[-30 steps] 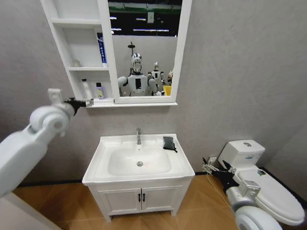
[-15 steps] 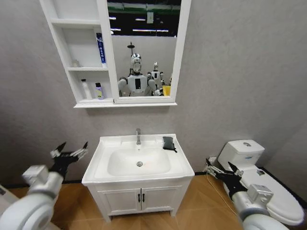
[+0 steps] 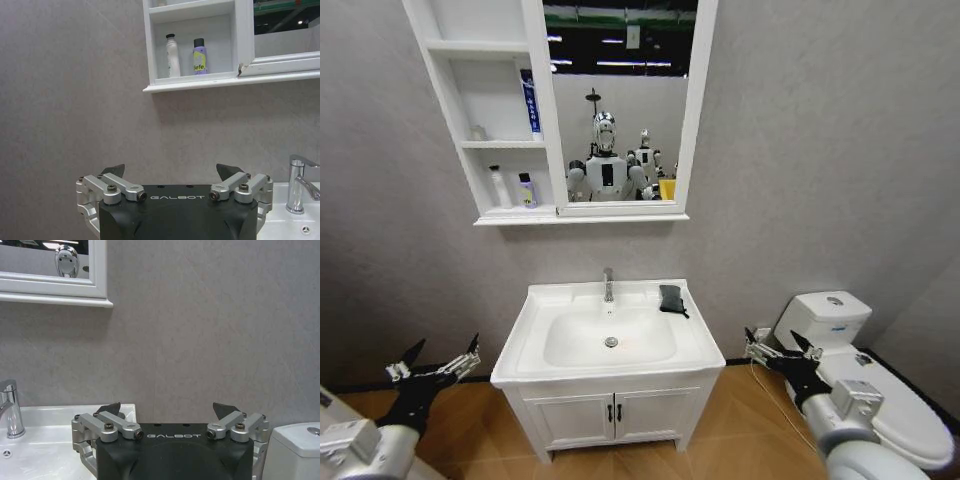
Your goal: Move facial cleanser and shampoo from washbasin to cabinet, then wipe washbasin with towel.
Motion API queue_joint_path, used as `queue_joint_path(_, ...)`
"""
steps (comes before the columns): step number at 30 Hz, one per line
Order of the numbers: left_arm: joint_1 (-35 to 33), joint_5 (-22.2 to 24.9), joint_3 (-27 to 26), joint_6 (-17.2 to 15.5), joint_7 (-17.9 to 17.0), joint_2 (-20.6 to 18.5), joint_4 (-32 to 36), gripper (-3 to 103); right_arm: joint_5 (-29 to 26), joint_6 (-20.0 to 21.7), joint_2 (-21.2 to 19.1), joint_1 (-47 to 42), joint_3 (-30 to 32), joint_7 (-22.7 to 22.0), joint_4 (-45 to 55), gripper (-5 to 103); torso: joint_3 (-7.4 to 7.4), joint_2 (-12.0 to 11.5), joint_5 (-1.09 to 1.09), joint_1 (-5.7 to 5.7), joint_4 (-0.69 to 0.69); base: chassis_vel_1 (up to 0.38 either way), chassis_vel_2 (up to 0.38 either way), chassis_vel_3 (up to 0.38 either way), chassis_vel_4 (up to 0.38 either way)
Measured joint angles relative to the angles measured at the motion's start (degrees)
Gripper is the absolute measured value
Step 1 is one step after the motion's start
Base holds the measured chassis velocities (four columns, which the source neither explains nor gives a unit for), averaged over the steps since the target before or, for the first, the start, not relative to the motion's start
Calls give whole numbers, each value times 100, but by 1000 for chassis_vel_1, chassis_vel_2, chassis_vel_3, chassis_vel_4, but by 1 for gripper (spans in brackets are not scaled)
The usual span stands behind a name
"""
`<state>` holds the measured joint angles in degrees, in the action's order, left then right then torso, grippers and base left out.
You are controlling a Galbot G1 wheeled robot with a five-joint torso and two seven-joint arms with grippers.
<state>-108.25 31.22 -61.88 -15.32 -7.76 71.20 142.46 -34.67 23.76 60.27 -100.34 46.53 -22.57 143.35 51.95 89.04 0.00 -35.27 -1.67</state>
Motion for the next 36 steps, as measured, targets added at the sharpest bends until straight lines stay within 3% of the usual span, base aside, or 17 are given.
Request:
queue_joint_path(13,26,33,35,-19,-23,-6,-28,100,64,116,19,144,-107,235,-7,100,-1,1,-1,2,0,-15,17,15,-17)
queue_joint_path(23,33,43,44,-25,-32,-9,-34,100,-73,254,-86,311,-254,191,-16,100,0,0,3,0,0,-174,168,179,-162)
queue_joint_path(25,35,44,46,-27,-33,-11,-37,100,-196,350,-206,556,-322,156,-172,100,2,-2,-4,-6,-3,-184,178,198,-179)
queue_joint_path(26,36,45,46,-28,-34,-12,-37,100,-314,456,-305,823,-359,139,-370,100,4,-5,0,-12,4,-158,157,132,-135)
queue_joint_path(29,36,45,46,-28,-36,-11,-37,100,-474,536,-436,1167,-436,120,-687,100,4,-6,5,-12,3,-121,104,79,-65)
queue_joint_path(31,36,48,48,-29,-36,-13,-39,100,-618,507,-761,1977,-769,122,-1564,100,1,-3,-2,-4,-4,-46,39,26,2)
queue_joint_path(32,36,48,48,-29,-36,-13,-39,100,-618,507,-761,1977,-769,122,-1564,100,1,-3,-2,-4,-4,0,0,0,0)
queue_joint_path(35,35,49,50,-29,-41,-12,-40,100,-1344,473,-1167,3319,-1556,182,-2903,100,-1,1,-3,5,2,74,-40,-58,22)
queue_joint_path(36,35,49,50,-29,-41,-12,-40,100,-1344,473,-1167,3319,-1556,182,-2903,100,-1,1,-3,5,2,69,-55,-57,57)
